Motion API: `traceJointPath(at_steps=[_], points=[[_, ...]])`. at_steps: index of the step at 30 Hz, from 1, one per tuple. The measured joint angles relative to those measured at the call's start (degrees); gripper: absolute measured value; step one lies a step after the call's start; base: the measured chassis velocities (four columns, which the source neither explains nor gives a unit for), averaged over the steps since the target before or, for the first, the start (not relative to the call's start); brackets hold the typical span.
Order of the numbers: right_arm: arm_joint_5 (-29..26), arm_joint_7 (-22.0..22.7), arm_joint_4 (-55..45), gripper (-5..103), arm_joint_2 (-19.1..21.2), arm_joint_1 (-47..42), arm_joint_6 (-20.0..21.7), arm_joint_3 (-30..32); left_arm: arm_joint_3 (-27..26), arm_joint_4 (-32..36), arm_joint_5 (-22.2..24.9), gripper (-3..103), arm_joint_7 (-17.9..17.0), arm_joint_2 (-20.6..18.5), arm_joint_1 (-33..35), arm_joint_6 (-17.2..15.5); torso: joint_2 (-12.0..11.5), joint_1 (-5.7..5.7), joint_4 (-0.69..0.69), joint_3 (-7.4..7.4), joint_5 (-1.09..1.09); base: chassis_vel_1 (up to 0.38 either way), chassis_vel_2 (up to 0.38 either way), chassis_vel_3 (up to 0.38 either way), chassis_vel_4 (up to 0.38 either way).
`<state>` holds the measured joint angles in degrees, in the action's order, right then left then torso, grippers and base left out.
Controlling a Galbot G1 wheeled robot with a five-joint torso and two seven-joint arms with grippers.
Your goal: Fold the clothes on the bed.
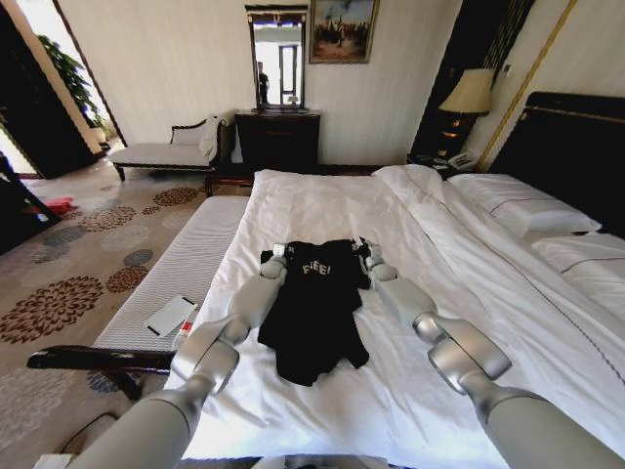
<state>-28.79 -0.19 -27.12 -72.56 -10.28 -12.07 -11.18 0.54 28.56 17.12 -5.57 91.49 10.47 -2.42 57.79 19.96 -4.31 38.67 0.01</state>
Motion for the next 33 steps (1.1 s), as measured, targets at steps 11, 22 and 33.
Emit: traceJointPath(at_steps=[11, 22, 33], points=[[-3.54, 0.7, -8.95, 89, 4.54, -3.16, 1.44, -0.67, 0.05, 1.46, 0.79, 75, -3.74, -1.79, -2.0, -1.18, 0.0, 0.0, 0.01, 0.0, -0.01, 0.0, 0.0, 0.0, 0.0], [-10.34, 2.85, -26.54, 100, 16.38, -11.18, 4.55, 0.63, 4.45, 4.96, 5.55, 100, -2.86, -5.08, -3.28, -5.05, 0.0, 0.0, 0.0, 0.0, 0.0, 0.0, 0.0, 0.0, 0.0], [-12.31, 2.55, -30.6, 100, 21.02, -16.88, 4.46, 4.73, 15.96, 4.6, 15.15, 100, 2.53, -4.49, -6.09, -20.96, 0.0, 0.0, -0.03, 0.0, 0.01, 0.0, 0.0, 0.0, 0.0]])
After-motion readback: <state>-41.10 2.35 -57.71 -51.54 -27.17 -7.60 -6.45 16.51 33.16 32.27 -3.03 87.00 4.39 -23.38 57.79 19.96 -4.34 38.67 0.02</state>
